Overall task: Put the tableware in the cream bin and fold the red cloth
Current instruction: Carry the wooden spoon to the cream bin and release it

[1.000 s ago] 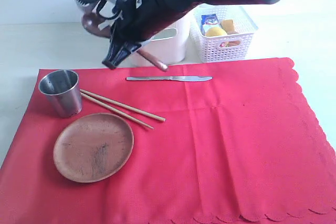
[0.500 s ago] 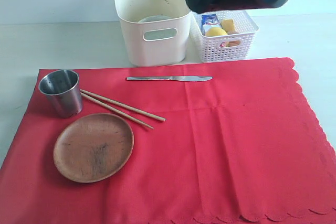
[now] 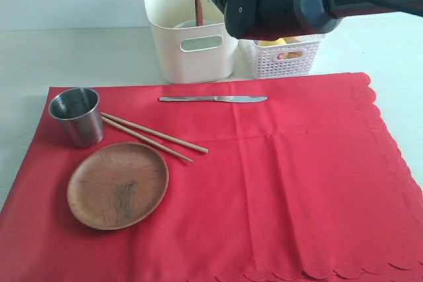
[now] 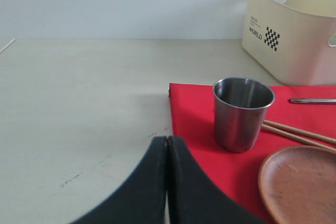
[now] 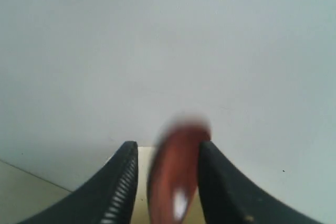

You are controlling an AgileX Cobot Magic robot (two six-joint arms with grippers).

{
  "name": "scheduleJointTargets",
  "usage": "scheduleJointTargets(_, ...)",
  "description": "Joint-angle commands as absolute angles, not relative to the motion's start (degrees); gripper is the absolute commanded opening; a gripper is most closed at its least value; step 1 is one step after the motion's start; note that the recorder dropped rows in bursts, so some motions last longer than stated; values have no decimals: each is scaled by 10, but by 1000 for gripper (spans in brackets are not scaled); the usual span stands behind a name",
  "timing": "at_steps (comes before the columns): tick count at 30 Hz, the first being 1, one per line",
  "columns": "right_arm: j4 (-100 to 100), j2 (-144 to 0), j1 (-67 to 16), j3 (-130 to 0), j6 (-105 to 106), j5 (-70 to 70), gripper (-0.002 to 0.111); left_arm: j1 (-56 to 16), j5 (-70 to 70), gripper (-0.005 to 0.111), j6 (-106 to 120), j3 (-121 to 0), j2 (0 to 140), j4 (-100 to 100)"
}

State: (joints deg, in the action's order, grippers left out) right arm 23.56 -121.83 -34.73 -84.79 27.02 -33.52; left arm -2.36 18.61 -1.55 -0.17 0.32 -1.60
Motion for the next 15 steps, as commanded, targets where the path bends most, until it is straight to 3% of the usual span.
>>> scheduleJointTargets(1, 237, -1218, -345, -850, 269, -344, 51, -23, 183, 0, -17, 0, 0, -20)
scheduleJointTargets(4, 237, -1218, -345, -850, 269, -343, 59, -23, 183, 0, -17, 0, 0, -20)
scheduleJointTargets(8, 238, -1190, -345, -850, 269, -274, 60, -23, 183, 0, -17, 0, 0, -20)
scheduleJointTargets(15, 252, -1094, -345, -850, 319, -18, 60, -23, 183, 0, -17, 0, 0, -20)
